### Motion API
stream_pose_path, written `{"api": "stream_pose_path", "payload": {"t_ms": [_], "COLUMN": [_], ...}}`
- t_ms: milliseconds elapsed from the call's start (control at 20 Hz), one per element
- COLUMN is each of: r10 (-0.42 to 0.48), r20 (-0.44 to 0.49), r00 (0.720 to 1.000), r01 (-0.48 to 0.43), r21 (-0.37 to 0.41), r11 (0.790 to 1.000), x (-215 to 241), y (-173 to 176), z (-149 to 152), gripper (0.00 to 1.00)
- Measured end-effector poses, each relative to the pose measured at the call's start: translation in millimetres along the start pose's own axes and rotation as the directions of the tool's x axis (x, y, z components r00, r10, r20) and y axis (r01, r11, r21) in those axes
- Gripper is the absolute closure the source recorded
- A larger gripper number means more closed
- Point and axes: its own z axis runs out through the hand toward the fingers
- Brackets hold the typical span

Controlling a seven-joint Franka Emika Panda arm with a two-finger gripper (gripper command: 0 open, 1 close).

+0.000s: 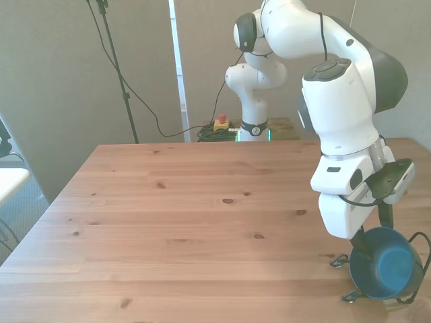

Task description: Unload the bowl

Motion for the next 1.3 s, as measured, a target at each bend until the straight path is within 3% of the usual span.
{"api": "stream_pose_path", "payload": {"t_ms": [1300], "r10": [-0.028], "r20": [0.041], "r00": [0.999], "r01": [0.027], "r21": [0.031], "r11": [0.999], "x": [1.2], "y": [-7.2], "z": [-0.1], "gripper": [1.0]}}
